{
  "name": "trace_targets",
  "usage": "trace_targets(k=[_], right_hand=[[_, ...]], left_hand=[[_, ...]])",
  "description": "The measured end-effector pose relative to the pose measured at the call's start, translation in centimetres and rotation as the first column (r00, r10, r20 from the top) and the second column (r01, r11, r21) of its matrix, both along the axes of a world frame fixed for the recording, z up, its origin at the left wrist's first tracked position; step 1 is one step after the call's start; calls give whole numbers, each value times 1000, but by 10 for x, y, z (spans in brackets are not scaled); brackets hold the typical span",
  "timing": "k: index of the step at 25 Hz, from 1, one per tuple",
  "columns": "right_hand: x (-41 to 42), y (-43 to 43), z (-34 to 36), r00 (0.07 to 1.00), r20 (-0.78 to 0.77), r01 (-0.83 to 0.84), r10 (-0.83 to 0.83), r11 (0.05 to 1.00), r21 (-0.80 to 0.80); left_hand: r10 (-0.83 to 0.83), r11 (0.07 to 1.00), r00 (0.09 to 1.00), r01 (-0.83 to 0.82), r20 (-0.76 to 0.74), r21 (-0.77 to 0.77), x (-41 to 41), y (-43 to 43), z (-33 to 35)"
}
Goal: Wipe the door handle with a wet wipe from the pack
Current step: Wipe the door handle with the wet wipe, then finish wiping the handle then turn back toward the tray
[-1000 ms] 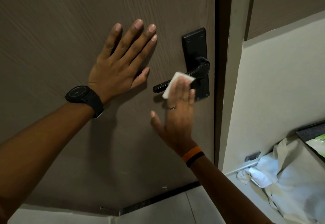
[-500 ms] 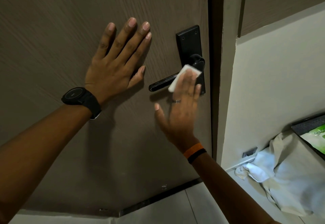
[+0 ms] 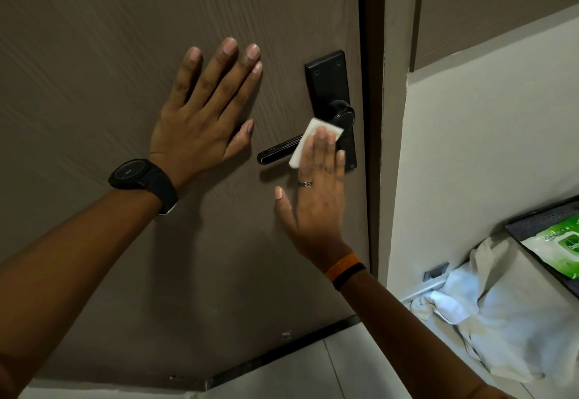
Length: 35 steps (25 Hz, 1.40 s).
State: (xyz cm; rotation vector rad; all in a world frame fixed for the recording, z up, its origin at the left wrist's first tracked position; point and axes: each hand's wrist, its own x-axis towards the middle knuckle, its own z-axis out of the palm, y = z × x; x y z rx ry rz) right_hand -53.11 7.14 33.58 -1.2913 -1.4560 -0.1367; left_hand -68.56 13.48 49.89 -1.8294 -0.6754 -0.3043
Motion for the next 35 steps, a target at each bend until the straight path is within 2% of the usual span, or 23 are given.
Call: trace_targets(k=[2, 5, 7, 8, 11, 15, 18, 20, 23, 26, 32, 35], right_hand=[[4, -9, -2, 998, 57, -30, 26, 996, 80], [28, -11, 9, 992, -81, -77, 97, 971, 225], [40, -9, 28, 967, -212, -107, 143, 979, 174], [43, -8, 37, 966, -225, -95, 126, 985, 143], [50, -11, 52, 996, -91, -6, 20, 989, 148], [66, -15, 50, 998, -8, -63, 66, 976, 208], [79, -27, 36, 986, -81, -138, 147, 985, 104], [96, -40, 24, 955, -224, -195, 194, 981, 16], [136, -60, 1, 888, -428, -218, 166, 973, -75], [199, -81, -31, 826, -557, -207, 85, 965, -160], [363, -113, -120, 853, -497, -75, -162, 903, -423], [458, -125, -179, 827, -463, 1, -320, 823, -567]], left_hand=[[1, 1000, 1000, -1, 11, -10, 2, -2, -3], [0, 997, 996, 6, 88, -74, 10, -9, -9], [-8, 992, 984, 30, 180, -122, 17, -18, -16], [-14, 987, 972, 51, 234, -150, 22, -25, -20], [-45, 962, 933, 137, 357, -237, 33, -49, -37], [-50, 917, 905, 210, 423, -340, 55, -80, -73], [-54, 895, 885, 248, 462, -371, 78, -93, -99], [-87, 865, 857, 318, 507, -389, 95, -97, -117], [-95, 805, 803, 410, 588, -429, 131, -105, -155], [-56, 766, 818, 403, 572, -502, 189, -118, -203], [17, 588, 866, 395, 500, -706, 342, -133, -300], [41, 475, 901, 362, 431, -802, 425, -138, -350]])
